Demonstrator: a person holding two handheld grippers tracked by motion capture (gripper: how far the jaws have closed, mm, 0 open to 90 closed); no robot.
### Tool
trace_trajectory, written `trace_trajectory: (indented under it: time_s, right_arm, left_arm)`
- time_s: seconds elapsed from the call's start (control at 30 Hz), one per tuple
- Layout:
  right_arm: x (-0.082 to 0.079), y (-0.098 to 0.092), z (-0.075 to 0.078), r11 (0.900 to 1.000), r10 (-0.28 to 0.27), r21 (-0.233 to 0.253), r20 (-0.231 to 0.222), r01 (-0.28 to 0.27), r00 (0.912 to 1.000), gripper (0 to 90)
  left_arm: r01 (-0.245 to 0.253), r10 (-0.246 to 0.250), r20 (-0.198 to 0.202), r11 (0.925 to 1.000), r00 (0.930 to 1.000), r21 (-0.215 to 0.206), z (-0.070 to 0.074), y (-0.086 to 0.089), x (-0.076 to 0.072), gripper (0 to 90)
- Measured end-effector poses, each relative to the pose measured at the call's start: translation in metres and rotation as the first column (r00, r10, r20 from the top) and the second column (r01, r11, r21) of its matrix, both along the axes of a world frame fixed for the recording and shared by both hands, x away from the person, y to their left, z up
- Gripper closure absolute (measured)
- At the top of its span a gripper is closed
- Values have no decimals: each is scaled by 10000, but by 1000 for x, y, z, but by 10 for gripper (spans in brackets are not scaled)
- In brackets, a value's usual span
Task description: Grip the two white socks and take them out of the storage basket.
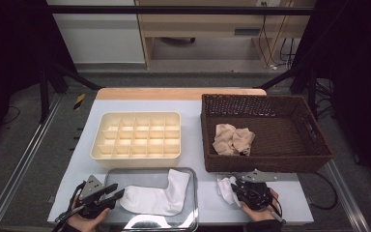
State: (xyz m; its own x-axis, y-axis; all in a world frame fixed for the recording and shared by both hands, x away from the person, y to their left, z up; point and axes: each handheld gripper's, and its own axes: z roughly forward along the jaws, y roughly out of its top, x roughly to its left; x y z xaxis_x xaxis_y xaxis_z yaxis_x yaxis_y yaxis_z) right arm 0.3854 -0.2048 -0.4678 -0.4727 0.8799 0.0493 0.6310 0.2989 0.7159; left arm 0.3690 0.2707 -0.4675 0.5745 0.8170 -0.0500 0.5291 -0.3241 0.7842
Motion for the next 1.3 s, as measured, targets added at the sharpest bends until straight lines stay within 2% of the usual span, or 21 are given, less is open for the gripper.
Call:
trace_trajectory:
  time_s: [0.07,0.17,0.27,0.33,0.47,0.63,0.8,0.97,1.1,1.17,1.3]
  right_arm:
    - [-1,-2,5,9998,-122,141,243,119,9996,708]
    - [-3,0,15,9993,-131,365,900,99,9959,679]
    - [-3,6,20,9987,152,458,1147,-206,9933,667]
    - [-1,24,27,9943,701,701,1340,-800,9885,657]
    - [6,48,28,9847,1233,1092,1155,-1360,9856,660]
    - [18,86,22,9700,1988,1251,853,-2085,9763,657]
    - [33,115,9,9692,2223,946,620,-2275,9730,640]
    - [44,128,-2,9757,2023,749,548,-2060,9778,612]
    - [46,133,-9,9768,2065,488,427,-2085,9775,648]
    - [45,136,-11,9756,2164,279,461,-2178,9752,690]
    - [43,135,-9,9739,2253,206,392,-2262,9735,825]
  left_arm:
    - [40,-40,-31,10000,10000,28,0,0,0,632]
    - [92,-92,-98,10000,9999,23,0,0,1,648]
    - [126,-126,-170,9999,9998,17,-1,-1,1,669]
    - [152,-152,-239,9999,9996,2,-2,-1,2,678]
    - [240,-238,-326,9997,9992,39,-2,-2,2,698]
    - [290,-288,-437,9996,9986,35,-3,-3,2,742]
    - [427,-421,-537,9990,9977,94,-4,-4,2,796]
    - [555,-539,-672,9982,9963,222,-6,-6,2,847]
    - [587,-561,-713,9977,9959,349,-7,-9,2,868]
    - [594,-565,-727,9975,9957,375,-6,-9,2,876]
    - [602,-571,-709,9972,9958,432,-6,-9,2,884]
